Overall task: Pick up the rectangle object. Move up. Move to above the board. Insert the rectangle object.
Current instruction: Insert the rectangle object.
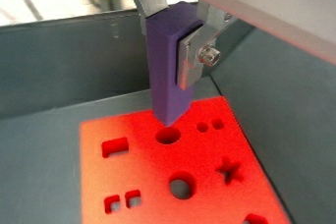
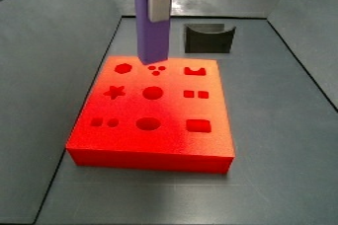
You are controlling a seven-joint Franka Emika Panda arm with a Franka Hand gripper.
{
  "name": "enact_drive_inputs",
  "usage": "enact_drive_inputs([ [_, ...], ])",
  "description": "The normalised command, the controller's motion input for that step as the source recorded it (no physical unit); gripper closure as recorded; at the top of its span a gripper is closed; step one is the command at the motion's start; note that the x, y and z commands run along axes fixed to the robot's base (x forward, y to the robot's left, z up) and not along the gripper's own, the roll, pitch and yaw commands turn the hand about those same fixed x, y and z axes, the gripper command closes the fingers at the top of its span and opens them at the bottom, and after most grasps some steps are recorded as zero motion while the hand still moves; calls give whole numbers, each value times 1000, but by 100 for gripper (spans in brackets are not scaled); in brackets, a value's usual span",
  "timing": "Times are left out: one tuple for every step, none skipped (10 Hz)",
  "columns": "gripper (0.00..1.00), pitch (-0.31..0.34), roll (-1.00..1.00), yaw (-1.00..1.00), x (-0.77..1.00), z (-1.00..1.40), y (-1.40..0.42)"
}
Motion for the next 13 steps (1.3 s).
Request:
enact_drive_inputs([
  [100,0,-20,-917,103,-340,-91],
  [100,0,-16,-923,97,-354,-89],
  [100,0,-14,-914,109,-363,-80],
  [100,0,-34,-917,109,-317,-77],
  [100,0,-71,-806,254,-243,-86],
  [100,0,-57,-689,369,-254,-109],
  [100,0,-31,-517,557,-320,-129],
  [100,0,0,-440,646,-329,-74],
  [100,0,17,-391,660,-257,-63],
  [100,0,39,-366,666,-269,-66],
  [100,0,27,-366,649,-263,-66],
  [100,0,20,-380,617,-257,-43],
  [100,0,29,-343,431,-220,0],
])
